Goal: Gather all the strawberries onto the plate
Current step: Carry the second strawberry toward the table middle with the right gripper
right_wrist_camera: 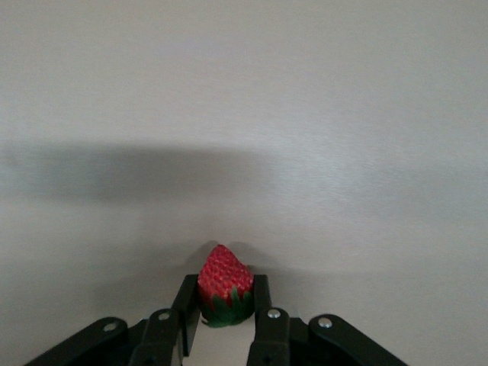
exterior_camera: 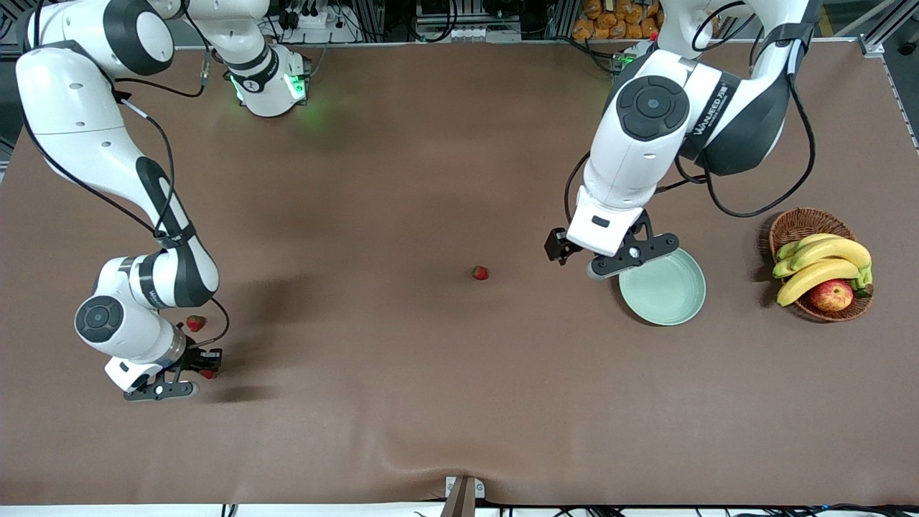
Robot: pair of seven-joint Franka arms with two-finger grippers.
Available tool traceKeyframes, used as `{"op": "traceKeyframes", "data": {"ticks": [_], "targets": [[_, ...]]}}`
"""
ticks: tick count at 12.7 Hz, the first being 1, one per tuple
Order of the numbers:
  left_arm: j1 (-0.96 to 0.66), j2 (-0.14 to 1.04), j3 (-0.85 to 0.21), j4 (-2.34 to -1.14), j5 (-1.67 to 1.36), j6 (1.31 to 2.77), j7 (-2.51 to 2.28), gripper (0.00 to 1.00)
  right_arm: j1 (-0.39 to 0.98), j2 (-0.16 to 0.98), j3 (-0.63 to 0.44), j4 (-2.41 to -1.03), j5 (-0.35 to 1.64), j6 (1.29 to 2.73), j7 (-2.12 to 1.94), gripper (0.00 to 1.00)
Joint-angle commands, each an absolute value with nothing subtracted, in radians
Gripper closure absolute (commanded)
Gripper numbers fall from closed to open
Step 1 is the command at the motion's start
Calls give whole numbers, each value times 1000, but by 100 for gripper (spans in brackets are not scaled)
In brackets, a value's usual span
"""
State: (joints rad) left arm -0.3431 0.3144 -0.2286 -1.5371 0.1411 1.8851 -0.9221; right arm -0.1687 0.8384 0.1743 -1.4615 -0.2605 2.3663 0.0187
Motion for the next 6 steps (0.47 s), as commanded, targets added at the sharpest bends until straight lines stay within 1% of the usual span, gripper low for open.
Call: {"op": "traceKeyframes", "data": {"ticks": [1,3,5,6], "targets": [[-365,344,-225,-1514,202,1887,-971,0,-143,769,259,-1428,-238,2210,23,100],[-374,341,-225,-1514,210,1887,-999,0,-127,765,363,-1381,-244,2126,31,100],[-376,339,-225,-1516,210,1885,-1002,0,-63,765,417,-1379,-244,2125,32,100],[-383,339,-225,-1516,210,1884,-1011,0,-13,767,425,-1379,-242,2128,34,100]]}}
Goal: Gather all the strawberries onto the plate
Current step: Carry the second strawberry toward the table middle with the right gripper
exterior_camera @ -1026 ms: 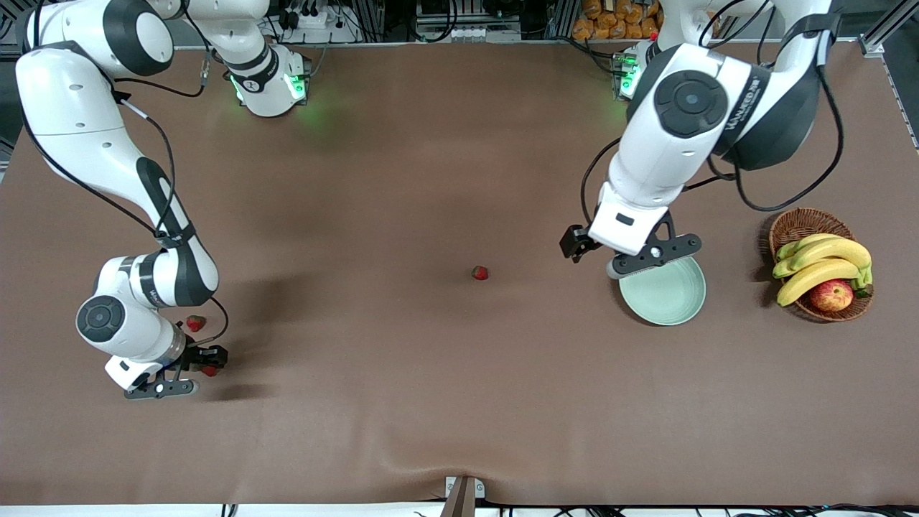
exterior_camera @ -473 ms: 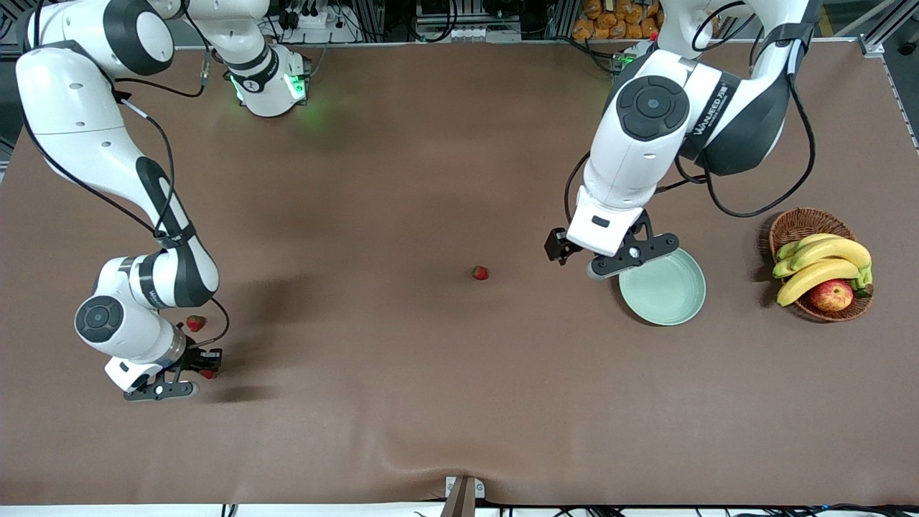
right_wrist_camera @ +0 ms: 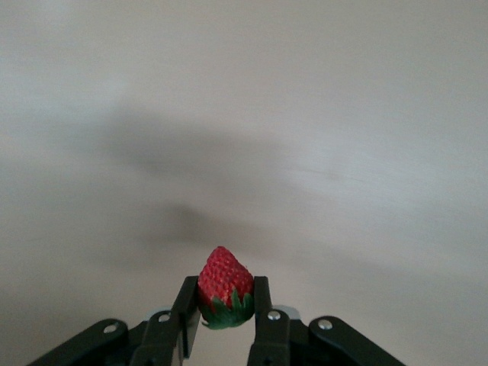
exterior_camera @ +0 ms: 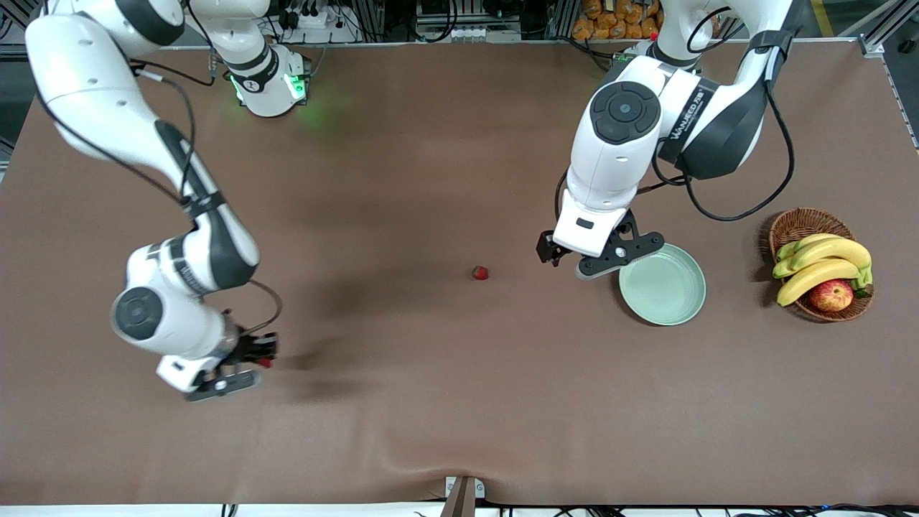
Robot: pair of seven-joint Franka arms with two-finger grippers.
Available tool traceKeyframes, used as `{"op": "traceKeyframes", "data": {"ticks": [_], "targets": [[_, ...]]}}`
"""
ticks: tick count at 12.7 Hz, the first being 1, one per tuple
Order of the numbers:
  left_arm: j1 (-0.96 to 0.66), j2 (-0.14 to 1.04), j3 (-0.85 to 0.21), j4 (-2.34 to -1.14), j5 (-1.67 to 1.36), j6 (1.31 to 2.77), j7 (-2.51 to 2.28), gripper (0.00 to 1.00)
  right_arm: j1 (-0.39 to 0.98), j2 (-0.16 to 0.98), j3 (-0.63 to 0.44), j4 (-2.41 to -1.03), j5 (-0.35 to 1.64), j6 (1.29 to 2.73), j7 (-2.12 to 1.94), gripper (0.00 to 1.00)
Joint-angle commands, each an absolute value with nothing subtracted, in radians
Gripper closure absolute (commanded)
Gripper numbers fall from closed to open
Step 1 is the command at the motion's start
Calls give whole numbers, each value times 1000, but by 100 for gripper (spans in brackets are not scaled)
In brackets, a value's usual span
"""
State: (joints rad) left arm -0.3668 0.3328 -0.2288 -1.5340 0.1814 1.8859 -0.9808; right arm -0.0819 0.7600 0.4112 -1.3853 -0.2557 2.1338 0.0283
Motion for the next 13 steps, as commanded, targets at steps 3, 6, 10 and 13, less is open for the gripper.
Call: {"op": "traceKeyframes", "data": {"ticks": [3,6,10,13], "targets": [[-379,341,-224,-1519,212,1884,-1012,0,211,779,419,-1378,-262,2137,121,100],[-370,337,-222,-1514,212,1885,-1009,0,354,805,388,-1382,-259,2193,209,100],[-373,345,-222,-1514,210,1887,-1012,0,414,842,359,-1393,-259,2220,314,96],[-361,347,-222,-1514,206,1887,-1014,0,440,851,338,-1404,-261,2223,359,89]]}}
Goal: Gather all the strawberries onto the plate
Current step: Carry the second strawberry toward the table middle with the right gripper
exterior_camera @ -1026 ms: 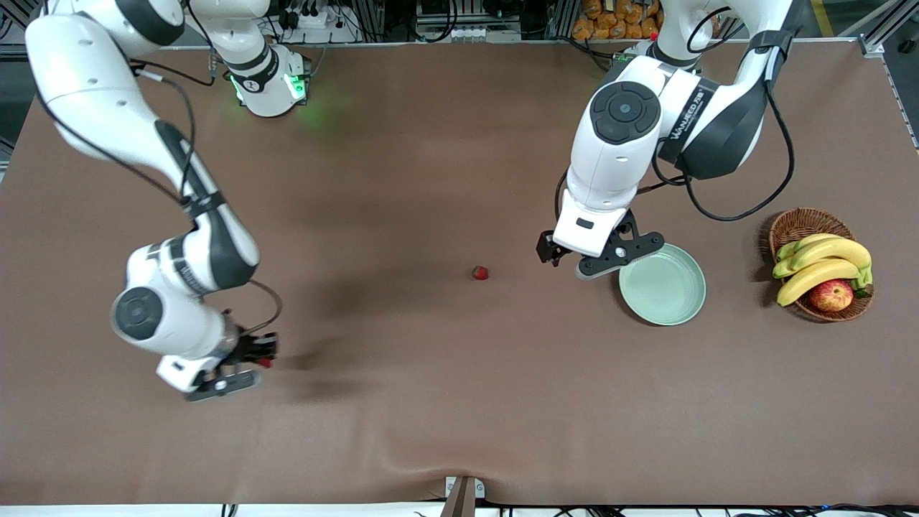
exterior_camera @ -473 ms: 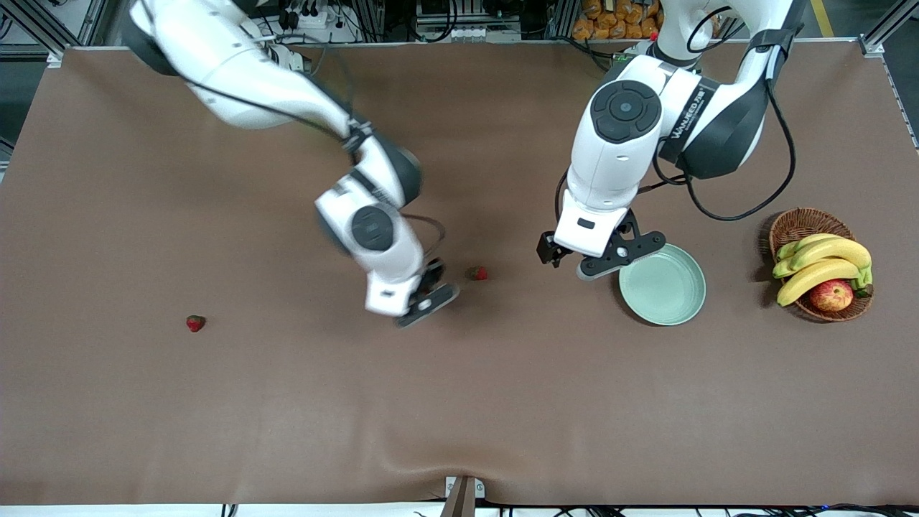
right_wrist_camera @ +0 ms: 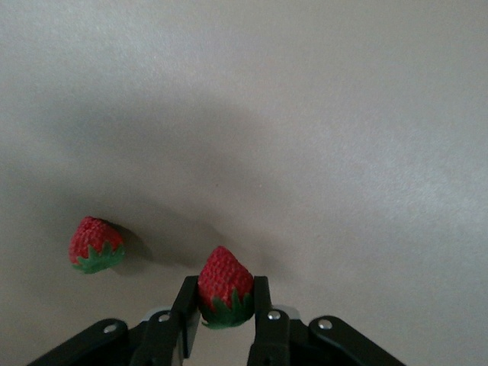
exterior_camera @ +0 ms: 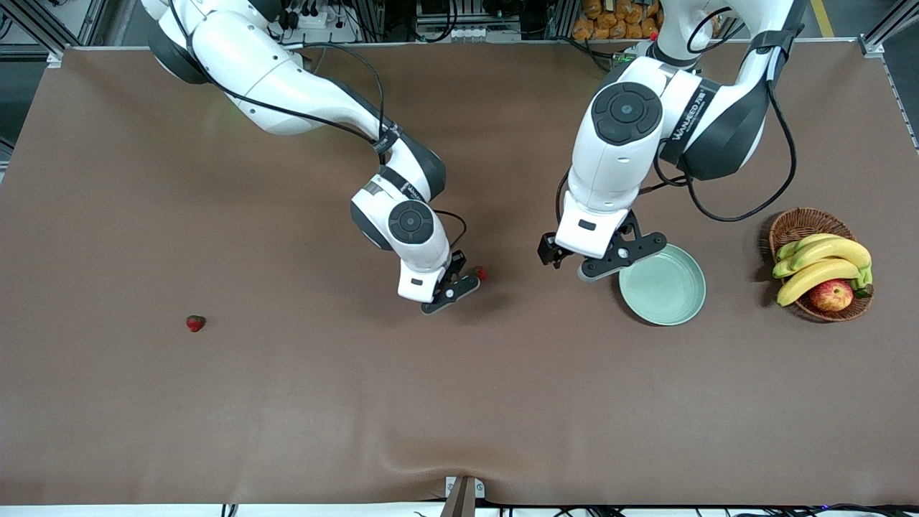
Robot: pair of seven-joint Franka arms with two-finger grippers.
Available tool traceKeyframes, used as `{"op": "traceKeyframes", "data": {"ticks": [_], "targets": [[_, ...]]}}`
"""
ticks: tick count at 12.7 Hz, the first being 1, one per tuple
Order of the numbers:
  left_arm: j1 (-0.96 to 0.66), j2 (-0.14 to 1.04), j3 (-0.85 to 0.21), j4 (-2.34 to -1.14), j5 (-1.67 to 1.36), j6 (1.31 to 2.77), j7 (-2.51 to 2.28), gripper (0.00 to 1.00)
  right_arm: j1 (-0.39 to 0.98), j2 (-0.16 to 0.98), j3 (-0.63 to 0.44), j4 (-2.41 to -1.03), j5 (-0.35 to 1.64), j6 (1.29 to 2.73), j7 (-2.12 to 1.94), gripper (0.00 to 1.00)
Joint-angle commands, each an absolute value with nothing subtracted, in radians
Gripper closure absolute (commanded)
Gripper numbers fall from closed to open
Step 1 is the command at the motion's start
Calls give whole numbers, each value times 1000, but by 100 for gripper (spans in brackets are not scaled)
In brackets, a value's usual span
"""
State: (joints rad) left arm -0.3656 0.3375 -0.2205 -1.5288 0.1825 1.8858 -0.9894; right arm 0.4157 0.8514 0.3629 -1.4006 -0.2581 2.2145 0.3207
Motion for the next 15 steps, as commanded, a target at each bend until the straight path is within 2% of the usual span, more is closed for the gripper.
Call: {"op": "traceKeyframes", "data": {"ticks": [1,6,11,15], "targets": [[-360,347,-219,-1514,206,1887,-1012,0,440,854,336,-1407,-261,2226,359,89],[-359,367,-216,-1514,207,1888,-1009,0,428,850,334,-1422,-259,2241,403,88],[-362,374,-216,-1513,193,1943,-1025,0,319,782,336,-1417,-256,2212,455,93],[-362,377,-216,-1513,193,1967,-1037,0,324,781,337,-1417,-256,2192,459,93]]}}
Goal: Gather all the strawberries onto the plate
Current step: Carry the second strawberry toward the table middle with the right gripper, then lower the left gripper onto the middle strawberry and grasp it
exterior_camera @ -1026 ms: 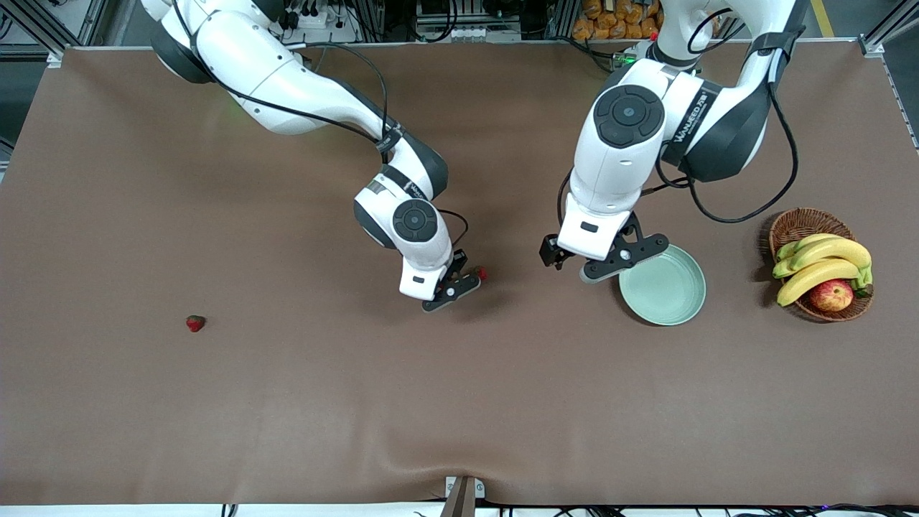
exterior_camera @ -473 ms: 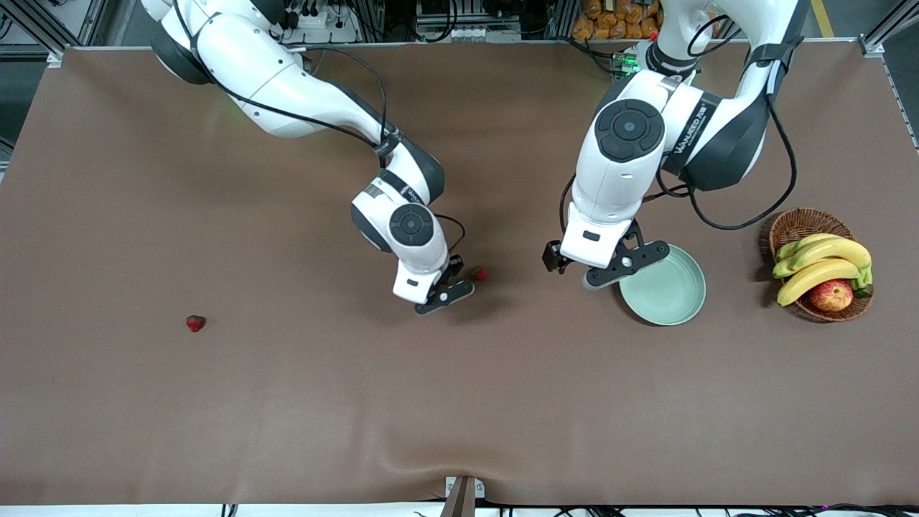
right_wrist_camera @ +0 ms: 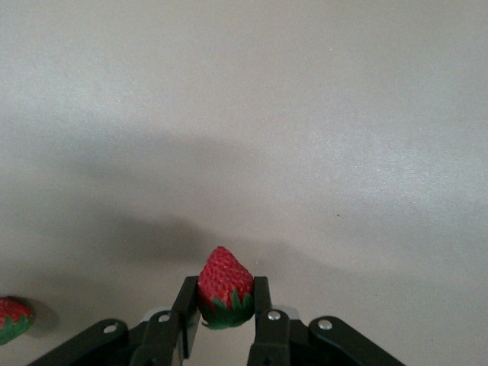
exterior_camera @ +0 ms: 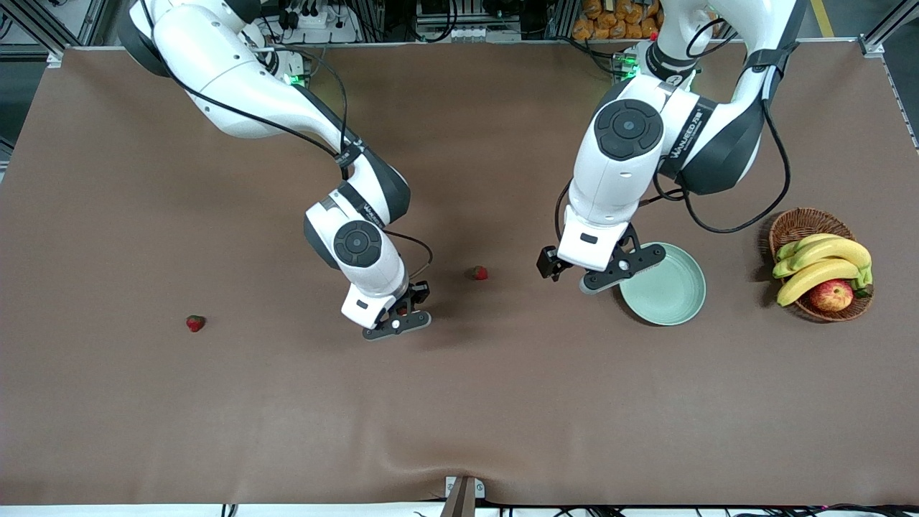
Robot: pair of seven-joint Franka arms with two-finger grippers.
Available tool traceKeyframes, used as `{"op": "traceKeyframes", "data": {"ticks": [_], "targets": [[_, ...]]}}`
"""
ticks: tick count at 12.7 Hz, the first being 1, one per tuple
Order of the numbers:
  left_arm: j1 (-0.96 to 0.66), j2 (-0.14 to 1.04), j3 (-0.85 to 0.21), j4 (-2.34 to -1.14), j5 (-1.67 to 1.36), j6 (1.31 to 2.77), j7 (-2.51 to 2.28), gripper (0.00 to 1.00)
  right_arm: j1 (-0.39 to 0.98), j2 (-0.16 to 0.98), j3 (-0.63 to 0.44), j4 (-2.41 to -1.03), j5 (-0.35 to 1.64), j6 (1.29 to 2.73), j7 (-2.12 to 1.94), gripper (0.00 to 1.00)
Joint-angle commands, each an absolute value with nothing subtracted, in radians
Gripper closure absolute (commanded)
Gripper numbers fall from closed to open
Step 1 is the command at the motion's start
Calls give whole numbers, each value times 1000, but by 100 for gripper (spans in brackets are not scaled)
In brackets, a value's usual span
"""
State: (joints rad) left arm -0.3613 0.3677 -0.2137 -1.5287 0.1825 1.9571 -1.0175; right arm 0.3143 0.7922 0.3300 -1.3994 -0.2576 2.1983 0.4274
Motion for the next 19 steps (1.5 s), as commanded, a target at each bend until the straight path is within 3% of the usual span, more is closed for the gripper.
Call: {"op": "traceKeyframes", "data": {"ticks": [1,7,14,19], "targets": [[-362,377,-216,-1513,193,1967,-1037,0,324,781,337,-1417,-256,2194,465,93],[-376,413,-222,-1517,146,2037,-1112,0,315,776,337,-1417,-255,2184,468,93],[-247,325,-227,-1523,132,2002,-988,0,244,747,339,-1422,-255,2141,469,93],[-333,419,-232,-1525,48,2054,-1141,0,262,759,347,-1425,-244,2146,472,93]]}}
